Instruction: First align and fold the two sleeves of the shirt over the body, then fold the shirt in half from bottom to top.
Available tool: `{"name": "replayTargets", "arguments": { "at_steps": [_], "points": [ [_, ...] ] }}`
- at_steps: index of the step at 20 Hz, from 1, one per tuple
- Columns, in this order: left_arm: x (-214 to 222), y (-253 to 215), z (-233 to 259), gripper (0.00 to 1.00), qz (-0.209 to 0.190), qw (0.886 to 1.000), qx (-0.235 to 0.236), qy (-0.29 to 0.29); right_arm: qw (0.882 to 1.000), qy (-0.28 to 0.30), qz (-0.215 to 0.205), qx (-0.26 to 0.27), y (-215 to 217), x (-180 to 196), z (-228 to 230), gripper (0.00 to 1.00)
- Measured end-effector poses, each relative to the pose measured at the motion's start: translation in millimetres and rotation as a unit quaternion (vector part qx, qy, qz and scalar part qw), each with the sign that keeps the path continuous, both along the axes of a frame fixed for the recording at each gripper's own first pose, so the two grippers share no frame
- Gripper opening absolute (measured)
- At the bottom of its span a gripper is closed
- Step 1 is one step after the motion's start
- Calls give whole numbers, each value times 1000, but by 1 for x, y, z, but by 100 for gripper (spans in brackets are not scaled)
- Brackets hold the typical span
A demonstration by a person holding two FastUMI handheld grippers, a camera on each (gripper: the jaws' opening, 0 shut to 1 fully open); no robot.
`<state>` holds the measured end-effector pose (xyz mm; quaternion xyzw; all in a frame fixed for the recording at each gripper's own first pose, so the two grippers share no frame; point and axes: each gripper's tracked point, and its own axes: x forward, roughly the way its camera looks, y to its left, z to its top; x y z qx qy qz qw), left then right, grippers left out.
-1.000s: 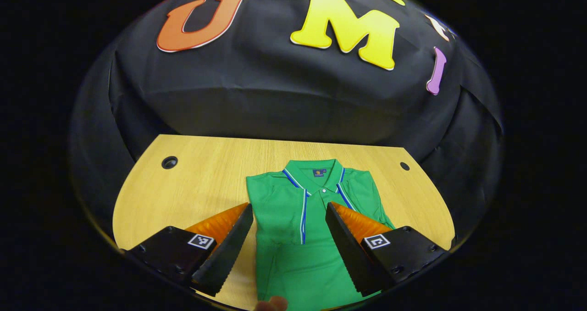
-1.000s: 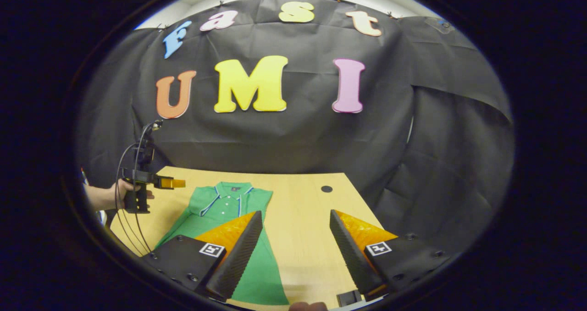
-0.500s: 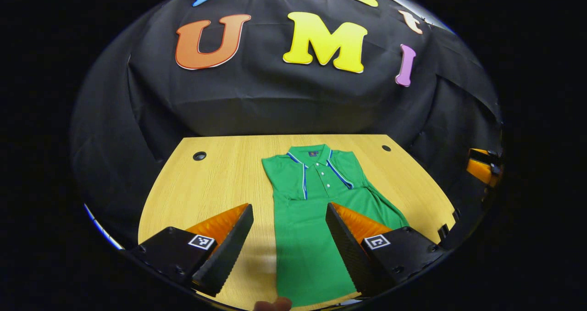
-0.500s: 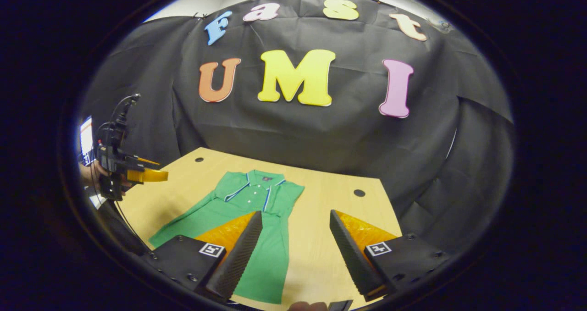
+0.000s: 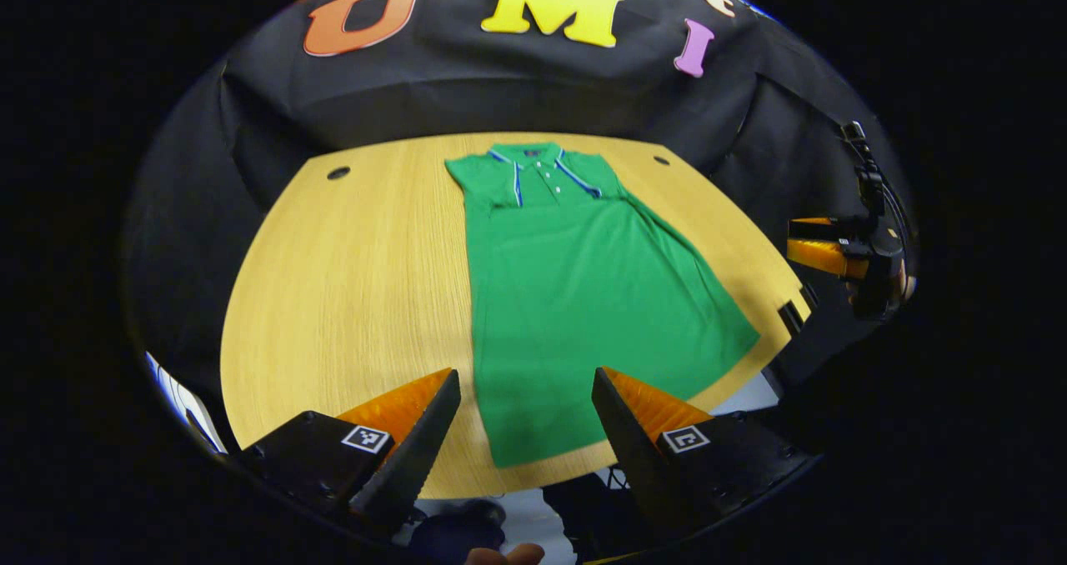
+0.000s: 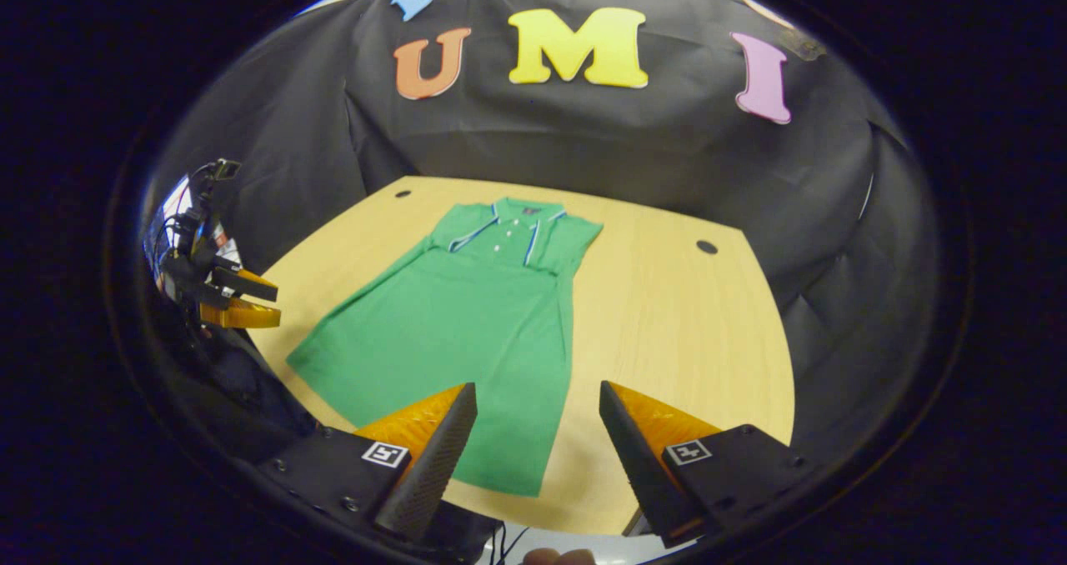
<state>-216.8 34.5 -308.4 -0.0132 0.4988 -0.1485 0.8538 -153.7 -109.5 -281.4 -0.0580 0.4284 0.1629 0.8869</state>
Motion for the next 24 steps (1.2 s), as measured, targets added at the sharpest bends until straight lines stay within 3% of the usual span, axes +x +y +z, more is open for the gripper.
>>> {"name": "replayTargets", "arguments": {
  "at_steps": [4, 11, 18, 24],
  "points": [
    [-27, -4, -28, 100, 38, 997, -39, 58, 998, 58, 9, -20, -8, -42, -42, 93],
    [-30, 5, -57, 100, 72, 993, -26, 95, 994, 93, 26, -43, -4, -59, -80, 93],
    [-32, 8, -72, 100, 50, 992, 10, 111, 992, 116, 16, -46, 11, -54, -110, 96],
    [-39, 7, -79, 100, -5, 990, 99, 96, 991, 125, 12, -50, 13, -55, -122, 96]
  ]
}}
